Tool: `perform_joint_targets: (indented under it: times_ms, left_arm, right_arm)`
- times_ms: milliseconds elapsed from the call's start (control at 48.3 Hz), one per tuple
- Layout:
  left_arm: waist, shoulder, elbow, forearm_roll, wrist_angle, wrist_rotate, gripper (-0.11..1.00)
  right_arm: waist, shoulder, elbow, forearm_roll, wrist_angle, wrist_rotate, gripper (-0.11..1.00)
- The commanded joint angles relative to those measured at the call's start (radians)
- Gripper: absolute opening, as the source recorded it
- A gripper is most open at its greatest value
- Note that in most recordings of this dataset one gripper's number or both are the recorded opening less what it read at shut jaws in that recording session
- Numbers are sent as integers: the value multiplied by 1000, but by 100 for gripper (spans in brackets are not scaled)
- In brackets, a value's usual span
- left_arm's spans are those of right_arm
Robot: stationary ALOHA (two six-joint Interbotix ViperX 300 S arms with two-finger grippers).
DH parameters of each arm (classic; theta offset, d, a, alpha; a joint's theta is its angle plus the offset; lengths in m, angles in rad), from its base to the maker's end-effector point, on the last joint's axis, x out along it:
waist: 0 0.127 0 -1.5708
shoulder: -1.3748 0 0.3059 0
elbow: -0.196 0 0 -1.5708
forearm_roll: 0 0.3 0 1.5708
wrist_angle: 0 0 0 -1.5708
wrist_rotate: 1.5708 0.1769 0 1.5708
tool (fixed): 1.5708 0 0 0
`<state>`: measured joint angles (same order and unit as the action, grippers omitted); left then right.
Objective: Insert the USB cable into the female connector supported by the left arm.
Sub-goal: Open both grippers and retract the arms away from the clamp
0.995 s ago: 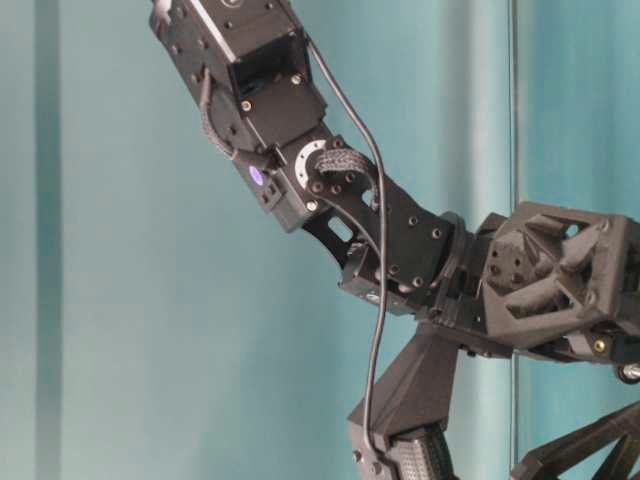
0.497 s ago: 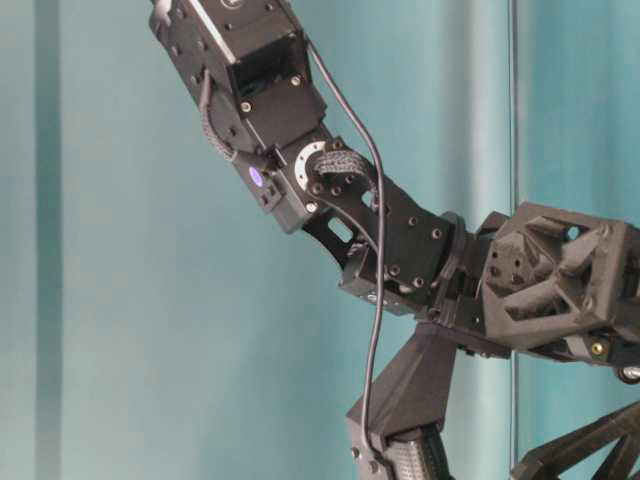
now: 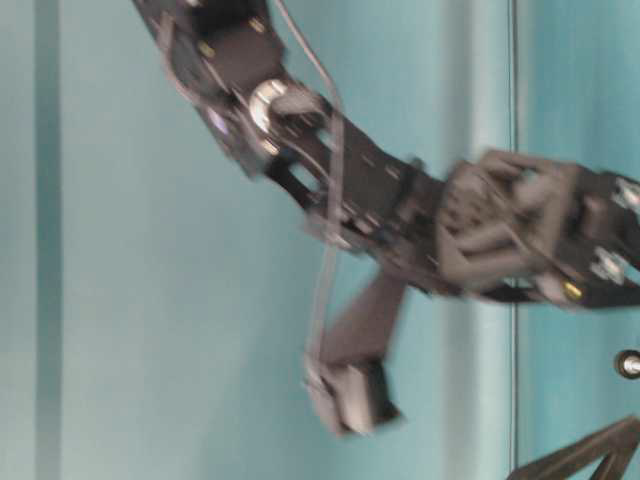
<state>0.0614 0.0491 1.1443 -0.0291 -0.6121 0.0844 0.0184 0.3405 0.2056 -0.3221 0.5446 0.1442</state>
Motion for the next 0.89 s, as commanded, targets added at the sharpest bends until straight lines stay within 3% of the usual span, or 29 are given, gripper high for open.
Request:
perform_joint_targets:
  times_ms: [0,269,622,870]
  left_arm:
    - [-3,-60,18,-2,12,-11,93]
    - [-3,-172,44,-2,123,-11,93]
    - [-3,-370,80,-3,281,-12,92]
    - [-2,-597,156,-26,367,-14,92]
  right_arm:
    - [5,-104,28,-5,-5,3,67]
    - [9,-282,202,-5,-67,75,67]
    - [8,-511,466,-5,-308,285,67]
    - [-5,-606,595,-5,-515,295,67]
